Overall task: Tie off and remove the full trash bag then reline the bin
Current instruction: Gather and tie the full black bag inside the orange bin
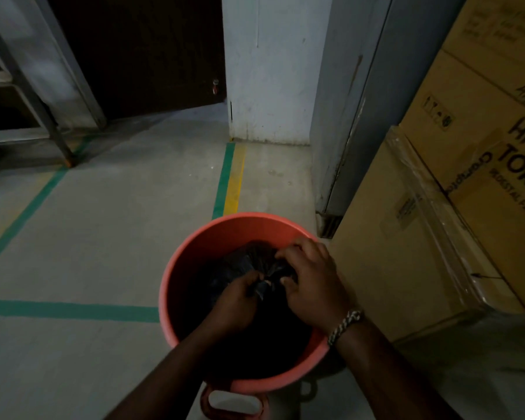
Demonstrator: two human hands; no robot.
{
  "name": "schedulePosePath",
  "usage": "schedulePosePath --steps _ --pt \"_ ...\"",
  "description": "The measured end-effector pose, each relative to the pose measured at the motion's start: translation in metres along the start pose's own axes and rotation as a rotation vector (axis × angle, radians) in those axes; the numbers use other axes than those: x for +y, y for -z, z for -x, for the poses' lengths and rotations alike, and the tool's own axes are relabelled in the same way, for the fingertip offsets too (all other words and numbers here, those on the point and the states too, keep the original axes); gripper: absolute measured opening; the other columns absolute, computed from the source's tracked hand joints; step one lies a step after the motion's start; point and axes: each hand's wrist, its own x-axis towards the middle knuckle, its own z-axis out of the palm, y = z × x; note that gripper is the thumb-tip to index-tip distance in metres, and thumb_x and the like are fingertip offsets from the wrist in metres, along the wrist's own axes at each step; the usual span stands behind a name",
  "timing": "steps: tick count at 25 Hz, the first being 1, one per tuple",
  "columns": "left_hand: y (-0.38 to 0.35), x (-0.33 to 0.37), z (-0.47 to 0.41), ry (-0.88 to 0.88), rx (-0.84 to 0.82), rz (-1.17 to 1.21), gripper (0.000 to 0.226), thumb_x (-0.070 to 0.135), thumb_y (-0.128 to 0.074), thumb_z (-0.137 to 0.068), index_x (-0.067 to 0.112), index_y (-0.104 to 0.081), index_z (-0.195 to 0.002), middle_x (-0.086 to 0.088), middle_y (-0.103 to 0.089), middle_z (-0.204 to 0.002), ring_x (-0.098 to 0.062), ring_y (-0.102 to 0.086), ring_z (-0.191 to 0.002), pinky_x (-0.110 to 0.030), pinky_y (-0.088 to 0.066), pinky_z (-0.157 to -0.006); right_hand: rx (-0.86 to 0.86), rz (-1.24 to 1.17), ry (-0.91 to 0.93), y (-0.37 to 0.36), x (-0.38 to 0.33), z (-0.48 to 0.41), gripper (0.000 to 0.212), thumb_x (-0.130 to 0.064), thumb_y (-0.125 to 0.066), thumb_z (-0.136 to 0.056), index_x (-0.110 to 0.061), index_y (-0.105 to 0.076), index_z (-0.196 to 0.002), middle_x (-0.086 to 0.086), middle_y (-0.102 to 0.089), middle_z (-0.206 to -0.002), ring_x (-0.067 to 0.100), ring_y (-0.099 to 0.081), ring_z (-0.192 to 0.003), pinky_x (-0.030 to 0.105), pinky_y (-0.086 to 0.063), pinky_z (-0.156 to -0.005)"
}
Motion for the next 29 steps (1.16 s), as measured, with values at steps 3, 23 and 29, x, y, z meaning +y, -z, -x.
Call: schedulePosePath --steps 3,23,29 --pt "0.001 0.005 0.0 0.089 0.176 -0.078 0.018 -0.004 -0.055 -0.091 0.01 -0.066 -0.089 -0.01 -0.072 -0.086 -0.011 -0.06 -0.076 -0.031 -0.049 -0.074 -0.023 -0.108 -0.046 -0.008 -0.014 0.007 0.021 -0.018 -0.055 -0.075 -0.028 -0.058 -0.092 -0.006 -0.058 -0.094 0.017 -0.057 -0.092 0.039 -0.051 -0.083" --pt "0.002 0.019 0.019 0.098 0.283 0.154 0.027 -0.016 -0.064 -0.08 0.009 -0.075 -0.082 -0.001 -0.074 -0.077 -0.005 -0.063 -0.069 -0.019 -0.049 -0.068 -0.006 -0.536 -0.351 -0.04 -0.018 0.018 0.014 -0.016 -0.062 -0.07 -0.022 -0.056 -0.08 -0.002 -0.061 -0.062 0.013 -0.059 -0.056 0.042 -0.051 -0.058" --pt "0.008 0.029 0.025 0.186 0.141 0.273 0.037 -0.019 -0.054 -0.083 0.01 -0.077 -0.085 0.0 -0.075 -0.072 -0.004 -0.064 -0.062 -0.02 -0.05 -0.063 0.023 -0.461 -0.305 -0.038 -0.017 0.017 0.013 -0.013 -0.064 -0.071 -0.02 -0.055 -0.078 0.0 -0.059 -0.062 0.016 -0.057 -0.056 0.038 -0.046 -0.055"
